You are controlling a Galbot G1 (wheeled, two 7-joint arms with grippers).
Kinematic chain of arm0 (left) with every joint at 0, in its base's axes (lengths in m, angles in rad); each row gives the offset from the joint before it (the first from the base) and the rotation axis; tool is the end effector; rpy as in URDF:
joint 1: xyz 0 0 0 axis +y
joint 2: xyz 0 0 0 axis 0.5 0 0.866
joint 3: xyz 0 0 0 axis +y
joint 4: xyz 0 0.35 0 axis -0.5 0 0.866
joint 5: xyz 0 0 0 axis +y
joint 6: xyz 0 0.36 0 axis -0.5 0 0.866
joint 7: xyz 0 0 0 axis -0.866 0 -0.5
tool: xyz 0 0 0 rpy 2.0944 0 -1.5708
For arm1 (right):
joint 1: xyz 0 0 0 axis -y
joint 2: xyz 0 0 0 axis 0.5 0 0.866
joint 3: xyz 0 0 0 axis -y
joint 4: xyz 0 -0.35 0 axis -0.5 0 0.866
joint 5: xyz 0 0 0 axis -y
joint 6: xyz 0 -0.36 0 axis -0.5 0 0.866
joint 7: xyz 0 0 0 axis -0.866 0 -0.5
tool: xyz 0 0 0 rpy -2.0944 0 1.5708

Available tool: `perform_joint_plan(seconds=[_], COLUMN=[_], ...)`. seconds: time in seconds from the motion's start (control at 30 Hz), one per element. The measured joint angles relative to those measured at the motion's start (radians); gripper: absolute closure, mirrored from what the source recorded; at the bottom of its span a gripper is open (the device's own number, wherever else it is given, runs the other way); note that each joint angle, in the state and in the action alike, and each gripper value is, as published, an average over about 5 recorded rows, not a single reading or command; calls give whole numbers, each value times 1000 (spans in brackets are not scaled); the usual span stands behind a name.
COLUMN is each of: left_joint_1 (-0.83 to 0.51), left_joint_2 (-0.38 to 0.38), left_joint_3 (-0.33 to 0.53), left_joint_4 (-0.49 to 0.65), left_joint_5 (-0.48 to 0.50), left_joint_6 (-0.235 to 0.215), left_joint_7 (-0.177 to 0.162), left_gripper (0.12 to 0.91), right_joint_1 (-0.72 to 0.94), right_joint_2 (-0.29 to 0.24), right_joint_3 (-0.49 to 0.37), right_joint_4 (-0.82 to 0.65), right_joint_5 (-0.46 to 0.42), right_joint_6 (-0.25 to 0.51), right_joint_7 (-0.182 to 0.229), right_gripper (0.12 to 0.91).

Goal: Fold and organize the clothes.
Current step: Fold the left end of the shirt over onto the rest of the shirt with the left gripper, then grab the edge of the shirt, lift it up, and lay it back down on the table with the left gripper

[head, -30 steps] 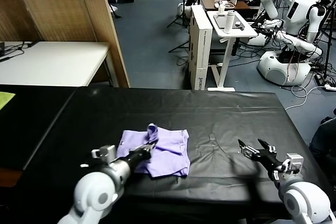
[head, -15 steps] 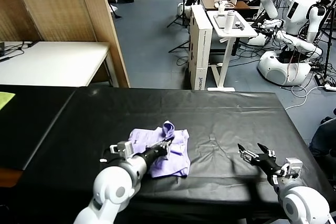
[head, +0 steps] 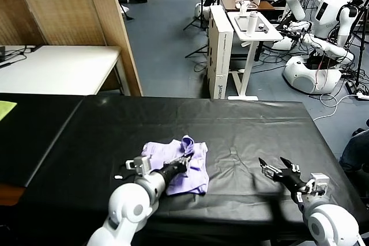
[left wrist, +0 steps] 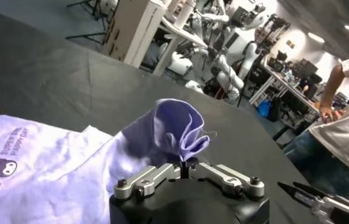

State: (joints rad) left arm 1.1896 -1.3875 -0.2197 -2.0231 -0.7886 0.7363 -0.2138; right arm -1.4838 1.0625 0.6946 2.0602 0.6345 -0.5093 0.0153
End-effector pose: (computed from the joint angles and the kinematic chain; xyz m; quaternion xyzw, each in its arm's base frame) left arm 0.2764 -0.0601 -0.2489 -0.2218 -0.9059 0.2067 0.2955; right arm 0.2281 -0.1352 -0.2517 0.0548 -0.9733 -0.0364 0.2197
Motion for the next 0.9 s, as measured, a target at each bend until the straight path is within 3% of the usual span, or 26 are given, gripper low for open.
perform_joint_plan(seconds=[0.07,0.13,0.4,0.5,0.63,0.9], left_joint_1=[3,7,18,26,44,126], left_joint_2=[-5,-12,-24,-11,22,96], left_joint_3=[1,1,-26,-58,-118,-241], left_joint_4=[4,0,-63,-96,-139,-203], left_joint_5=[8,7,-88,-88,-48,30], left_joint_6=[0,0,0,0,0,0], left_joint_7=[4,5,-43,-41,-23,-5], left_gripper=[840,777,285,162,129,123], right_joint_1=[-1,-2,18,40,81,193], right_joint_2=[-6,-12,-51,-69,-88,-64], right_joint_3=[-4,-12,-82,-125,-204,-398], right_joint_4=[5,9,13,20,23,-5], right_joint_5=[-1,-2,-7,-7,-13,18], right_joint_6=[3,6,6,7,10,-5], right_joint_7=[-8,-13,-22,-47,-69,-50], right_gripper=[118,118,118,118,118,118])
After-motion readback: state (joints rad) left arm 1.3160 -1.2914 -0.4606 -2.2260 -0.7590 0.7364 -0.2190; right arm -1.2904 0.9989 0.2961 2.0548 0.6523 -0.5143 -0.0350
